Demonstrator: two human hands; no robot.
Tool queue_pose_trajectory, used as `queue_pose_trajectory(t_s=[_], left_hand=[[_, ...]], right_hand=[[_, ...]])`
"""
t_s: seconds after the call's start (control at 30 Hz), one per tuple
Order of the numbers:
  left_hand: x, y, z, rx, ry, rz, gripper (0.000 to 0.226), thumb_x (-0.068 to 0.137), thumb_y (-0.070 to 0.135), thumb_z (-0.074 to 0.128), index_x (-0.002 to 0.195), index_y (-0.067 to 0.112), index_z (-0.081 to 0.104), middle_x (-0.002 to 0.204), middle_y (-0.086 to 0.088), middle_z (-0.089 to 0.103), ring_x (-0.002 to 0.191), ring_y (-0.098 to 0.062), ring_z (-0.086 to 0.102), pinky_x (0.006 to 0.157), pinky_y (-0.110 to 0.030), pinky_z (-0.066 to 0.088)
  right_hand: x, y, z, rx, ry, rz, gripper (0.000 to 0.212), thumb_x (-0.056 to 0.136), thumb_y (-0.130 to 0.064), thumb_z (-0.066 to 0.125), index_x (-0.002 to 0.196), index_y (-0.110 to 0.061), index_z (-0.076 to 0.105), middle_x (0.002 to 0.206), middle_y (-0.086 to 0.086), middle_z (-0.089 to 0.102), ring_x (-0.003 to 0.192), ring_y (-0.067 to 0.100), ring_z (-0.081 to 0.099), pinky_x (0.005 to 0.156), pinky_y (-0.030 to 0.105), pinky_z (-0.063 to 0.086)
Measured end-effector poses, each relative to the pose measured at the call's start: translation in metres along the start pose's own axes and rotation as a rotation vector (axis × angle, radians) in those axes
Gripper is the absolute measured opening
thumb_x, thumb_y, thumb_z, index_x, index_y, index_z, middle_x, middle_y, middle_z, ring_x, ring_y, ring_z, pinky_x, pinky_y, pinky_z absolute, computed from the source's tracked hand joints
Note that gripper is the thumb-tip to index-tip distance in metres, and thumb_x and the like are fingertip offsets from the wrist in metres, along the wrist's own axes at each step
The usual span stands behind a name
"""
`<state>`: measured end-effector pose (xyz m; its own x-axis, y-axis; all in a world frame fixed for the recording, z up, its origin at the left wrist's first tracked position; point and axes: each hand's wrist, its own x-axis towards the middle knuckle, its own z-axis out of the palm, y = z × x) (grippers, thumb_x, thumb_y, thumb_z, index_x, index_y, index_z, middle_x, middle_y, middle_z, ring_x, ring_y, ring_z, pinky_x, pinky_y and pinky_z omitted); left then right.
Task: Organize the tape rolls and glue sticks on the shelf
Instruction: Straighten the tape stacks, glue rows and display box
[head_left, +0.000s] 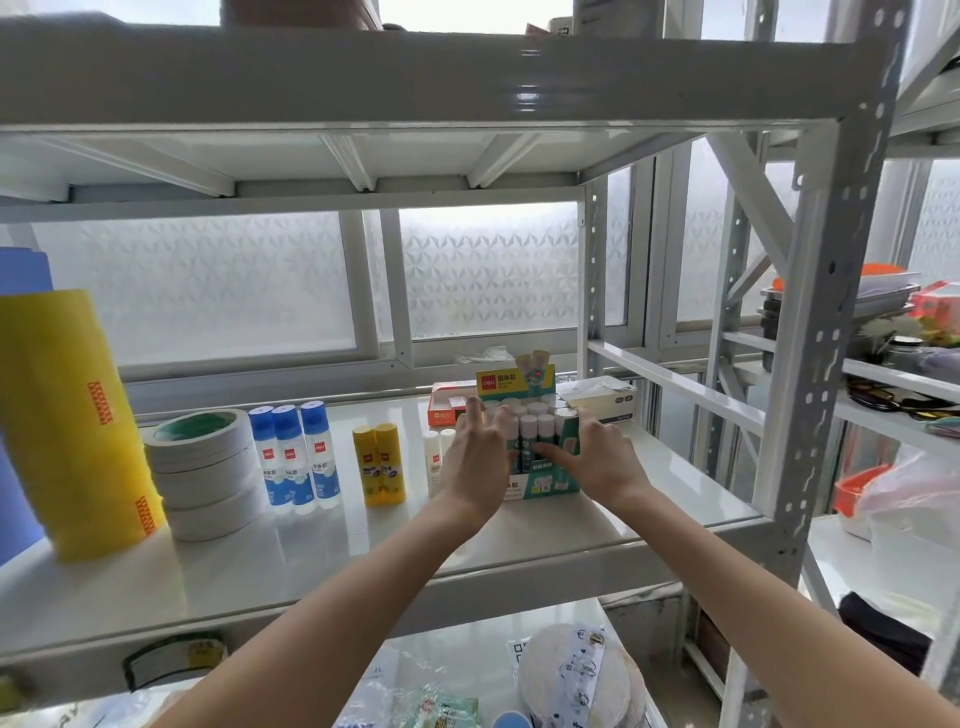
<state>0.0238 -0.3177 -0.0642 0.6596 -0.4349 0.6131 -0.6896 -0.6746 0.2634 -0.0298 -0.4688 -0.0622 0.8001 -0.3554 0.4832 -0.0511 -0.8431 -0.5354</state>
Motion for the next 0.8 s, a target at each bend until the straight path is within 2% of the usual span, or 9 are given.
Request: queue_pose_trajectory(t_s=[0.6, 0.8], left_hand=[[0.002, -0.002, 0.002, 0.025, -0.014, 0.001, 0.058, 0.086, 0.005, 0.067, 0.138, 0.016, 0.043, 0.143, -0.009, 0.031, 0.133, -0.029, 0.040, 0.096, -0.041, 0.052], [0.001, -0.003, -0.001, 0.025, -0.033, -0.007, 0.062, 0.086, 0.006, 0.068, 0.141, 0.016, 0.041, 0.144, -0.009, 0.029, 0.135, -0.029, 0.038, 0.099, -0.041, 0.051]], right_hand=[[-0.007, -0.005, -0.001, -0.012, -0.016, 0.045, 0.049, 0.084, -0.047, 0.066, 0.112, -0.009, 0.056, 0.108, 0.008, 0.070, 0.096, 0.027, 0.067, 0.076, 0.035, 0.052], [-0.011, -0.006, -0.005, 0.026, -0.054, 0.032, 0.050, 0.085, -0.046, 0.065, 0.117, -0.009, 0.054, 0.112, 0.008, 0.069, 0.100, 0.026, 0.066, 0.075, 0.030, 0.049]])
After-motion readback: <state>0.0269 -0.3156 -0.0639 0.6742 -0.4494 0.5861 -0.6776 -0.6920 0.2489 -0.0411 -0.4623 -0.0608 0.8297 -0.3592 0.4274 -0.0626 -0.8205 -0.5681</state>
